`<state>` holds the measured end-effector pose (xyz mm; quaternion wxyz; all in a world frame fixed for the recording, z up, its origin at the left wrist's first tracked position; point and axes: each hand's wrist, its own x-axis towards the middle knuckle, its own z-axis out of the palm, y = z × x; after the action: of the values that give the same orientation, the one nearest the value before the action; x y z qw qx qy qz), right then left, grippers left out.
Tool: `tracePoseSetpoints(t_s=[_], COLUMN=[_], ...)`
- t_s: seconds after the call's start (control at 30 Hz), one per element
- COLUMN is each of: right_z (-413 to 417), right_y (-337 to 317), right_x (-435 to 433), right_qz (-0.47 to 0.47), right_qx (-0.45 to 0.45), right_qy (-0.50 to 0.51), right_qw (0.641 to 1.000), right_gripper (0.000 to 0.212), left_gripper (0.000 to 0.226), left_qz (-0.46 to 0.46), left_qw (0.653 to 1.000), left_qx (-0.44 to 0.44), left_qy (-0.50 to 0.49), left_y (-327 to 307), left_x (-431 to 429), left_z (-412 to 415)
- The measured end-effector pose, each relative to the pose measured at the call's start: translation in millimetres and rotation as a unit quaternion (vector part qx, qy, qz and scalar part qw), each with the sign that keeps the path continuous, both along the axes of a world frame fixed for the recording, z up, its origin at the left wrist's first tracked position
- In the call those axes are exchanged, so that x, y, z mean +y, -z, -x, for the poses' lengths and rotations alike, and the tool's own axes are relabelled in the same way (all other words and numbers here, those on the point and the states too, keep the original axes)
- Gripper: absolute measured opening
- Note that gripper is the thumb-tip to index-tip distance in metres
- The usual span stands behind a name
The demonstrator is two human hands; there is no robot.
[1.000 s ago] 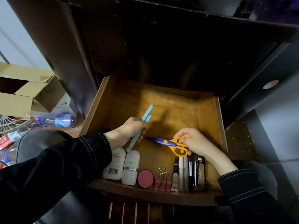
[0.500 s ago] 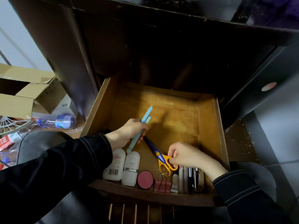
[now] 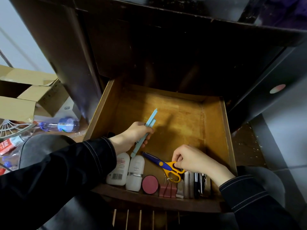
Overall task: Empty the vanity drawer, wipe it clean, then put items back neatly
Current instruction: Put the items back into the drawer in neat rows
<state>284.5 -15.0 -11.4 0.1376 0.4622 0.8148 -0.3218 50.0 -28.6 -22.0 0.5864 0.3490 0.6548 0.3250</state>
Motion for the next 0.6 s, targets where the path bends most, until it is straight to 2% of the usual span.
tracePoseSetpoints(t_s=[0.37,0.5,0.6], right_z=[3.4,0.1,-0.6], right_y=[-2.9,-5.0,-5.1], right_x=[-4.2,-0.6,2.3], right_qz=[-0.051,-0.038,-0.011], right_qx=[-0.048,0.002,0.023], right_qy=[-0.08,-0.022,-0.003], right_qw=[0.994,0.999,1.0], right_gripper=[0.01,0.014,0.005], left_gripper=[0.016,0.018,0.023], left_qz=[0.027,0.056,0.06], left_qw=[0.999,0.996,0.993], left_qx=[-0.015,-0.064,-0.102], left_qy=[-0.015,0.004,0.009], left_y=[-8.4,-17.2,-20.5], left_x=[-1.2,-6.1,-10.1], left_z=[-5.0,-9.4,-10.6])
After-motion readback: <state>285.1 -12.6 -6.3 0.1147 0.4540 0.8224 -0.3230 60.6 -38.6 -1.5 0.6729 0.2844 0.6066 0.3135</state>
